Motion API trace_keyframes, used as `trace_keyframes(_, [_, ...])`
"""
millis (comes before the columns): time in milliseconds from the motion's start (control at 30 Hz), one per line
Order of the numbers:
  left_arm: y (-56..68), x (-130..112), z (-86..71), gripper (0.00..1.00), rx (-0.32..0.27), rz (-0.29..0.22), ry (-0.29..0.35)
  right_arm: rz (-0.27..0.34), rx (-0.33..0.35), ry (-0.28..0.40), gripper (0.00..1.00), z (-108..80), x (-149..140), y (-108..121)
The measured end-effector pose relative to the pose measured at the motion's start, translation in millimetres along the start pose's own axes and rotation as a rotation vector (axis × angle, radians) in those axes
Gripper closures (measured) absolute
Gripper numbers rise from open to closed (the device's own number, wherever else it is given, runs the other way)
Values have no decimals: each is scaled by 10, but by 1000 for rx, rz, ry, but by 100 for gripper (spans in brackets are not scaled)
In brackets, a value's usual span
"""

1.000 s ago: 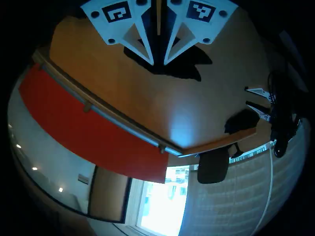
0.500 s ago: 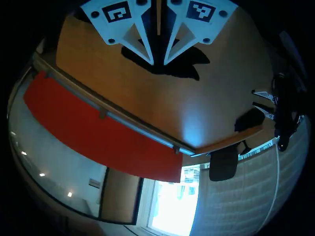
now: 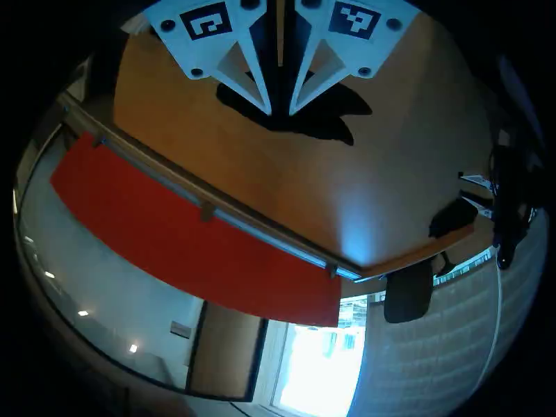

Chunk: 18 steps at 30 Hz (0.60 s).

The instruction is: Fold towel

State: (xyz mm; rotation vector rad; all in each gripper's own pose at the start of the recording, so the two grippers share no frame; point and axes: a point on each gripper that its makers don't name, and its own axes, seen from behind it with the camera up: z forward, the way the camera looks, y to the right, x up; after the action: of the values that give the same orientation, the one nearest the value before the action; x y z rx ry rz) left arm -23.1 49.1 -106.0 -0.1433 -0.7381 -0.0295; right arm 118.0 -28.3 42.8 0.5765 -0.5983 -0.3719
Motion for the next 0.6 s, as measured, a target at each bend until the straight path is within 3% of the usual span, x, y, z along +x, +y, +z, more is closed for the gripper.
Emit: trace_keyframes(600, [60, 2, 41, 6, 12, 10, -16, 28, -81, -43, 94, -155, -273, 810])
